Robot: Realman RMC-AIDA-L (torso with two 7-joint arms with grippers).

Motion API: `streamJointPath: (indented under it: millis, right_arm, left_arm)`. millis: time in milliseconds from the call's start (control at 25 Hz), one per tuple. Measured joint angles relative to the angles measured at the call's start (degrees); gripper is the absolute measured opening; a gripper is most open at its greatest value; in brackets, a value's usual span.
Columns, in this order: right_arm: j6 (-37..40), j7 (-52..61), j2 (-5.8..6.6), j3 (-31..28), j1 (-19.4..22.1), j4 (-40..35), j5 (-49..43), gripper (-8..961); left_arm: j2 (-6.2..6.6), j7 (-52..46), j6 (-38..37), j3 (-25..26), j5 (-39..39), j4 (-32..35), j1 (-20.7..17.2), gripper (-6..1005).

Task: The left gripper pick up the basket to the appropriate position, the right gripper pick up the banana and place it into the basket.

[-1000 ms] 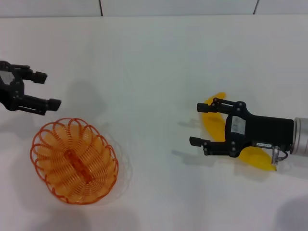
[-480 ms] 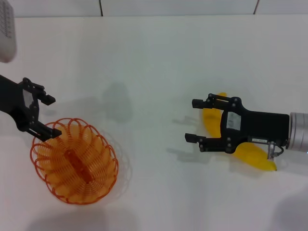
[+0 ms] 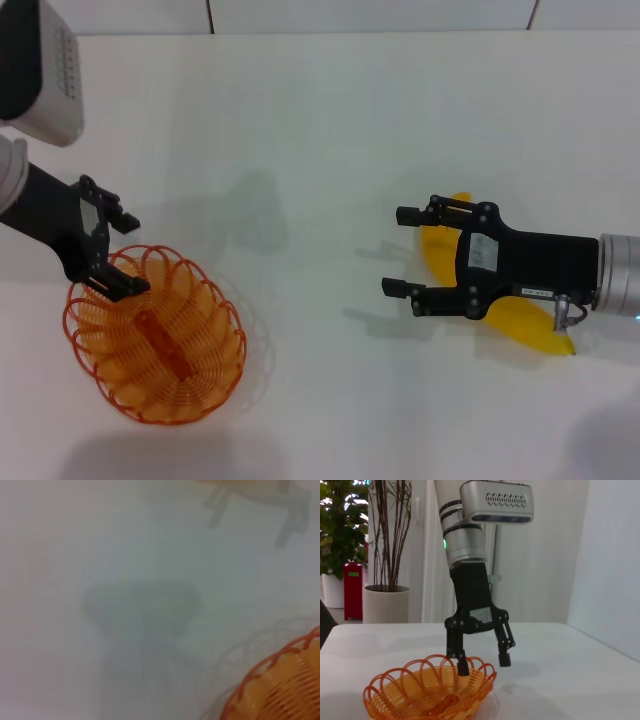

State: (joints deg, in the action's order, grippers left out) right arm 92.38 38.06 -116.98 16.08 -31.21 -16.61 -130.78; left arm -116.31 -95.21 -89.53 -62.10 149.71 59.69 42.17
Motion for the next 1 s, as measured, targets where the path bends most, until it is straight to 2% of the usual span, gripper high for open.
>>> streamJointPath:
  millis: [440, 880, 1000]
  right_arm:
    - [0.0, 0.0, 0.00, 0.0, 0.0, 0.0, 0.0, 825]
    - [0.0, 0.0, 0.00, 0.0, 0.0, 0.0, 0.2, 825]
    - [0.0, 0.0, 0.00, 0.0, 0.0, 0.0, 0.3, 825]
  left_arm:
    - [0.09, -2.9, 2.9, -1.9, 0.9, -3.4, 1.6, 699]
    - [-0.02, -3.5, 3.0, -2.0, 1.2, -3.5, 1.7, 255]
    - [-0.02, -3.7, 3.0, -2.1, 1.2, -3.5, 1.7, 69]
